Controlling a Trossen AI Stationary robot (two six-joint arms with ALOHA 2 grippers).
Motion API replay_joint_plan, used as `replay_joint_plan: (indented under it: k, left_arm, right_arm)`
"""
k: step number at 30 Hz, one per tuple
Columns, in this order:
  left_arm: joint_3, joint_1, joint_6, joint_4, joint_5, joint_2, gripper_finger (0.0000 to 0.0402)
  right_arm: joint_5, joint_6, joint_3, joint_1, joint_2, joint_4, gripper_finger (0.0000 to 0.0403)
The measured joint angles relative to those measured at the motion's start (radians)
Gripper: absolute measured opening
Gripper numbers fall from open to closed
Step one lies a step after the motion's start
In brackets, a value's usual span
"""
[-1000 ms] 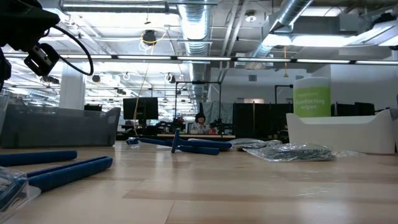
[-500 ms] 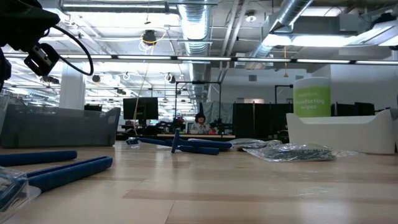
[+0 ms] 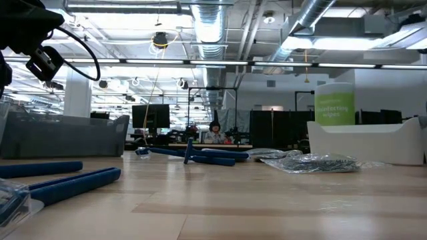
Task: Pick & Place Travel size toiletries
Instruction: Put the blue shave cream into the right black bin
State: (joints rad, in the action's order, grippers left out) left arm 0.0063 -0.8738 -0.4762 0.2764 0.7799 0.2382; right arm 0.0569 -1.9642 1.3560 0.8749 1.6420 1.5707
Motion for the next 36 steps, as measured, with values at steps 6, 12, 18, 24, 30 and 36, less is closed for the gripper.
replay_joint_plan:
  k: [6,12,18,24,30,36]
  left_arm:
    - [0.0,0.0,0.0,0.002,0.0,0.0,0.0002]
    - [0.0,0.0,0.0,0.003,0.0,0.0,0.0002]
    - [0.0,0.0,0.0,0.003,0.0,0.0,0.0002]
    - [0.0,0.0,0.0,0.003,0.0,0.0,0.0002]
    - [0.0,0.0,0.0,0.003,0.0,0.0,0.0002]
    - [0.0,0.0,0.0,0.003,0.0,0.0,0.0002]
  right_arm:
    - [-0.002,-0.001,0.0,0.0,-0.053,0.0,0.0244]
    - [-0.002,0.008,0.0,-0.021,-0.075,0.0,0.0244]
    - [-0.006,0.075,0.0,-0.081,-0.088,-0.003,0.0244]
    - [-0.024,0.249,0.0,-0.129,-0.121,-0.118,0.0244]
    - [-0.039,0.299,0.0,-0.099,-0.146,-0.181,0.022]
    - [-0.005,0.161,0.0,-0.057,-0.126,-0.066,0.0144]
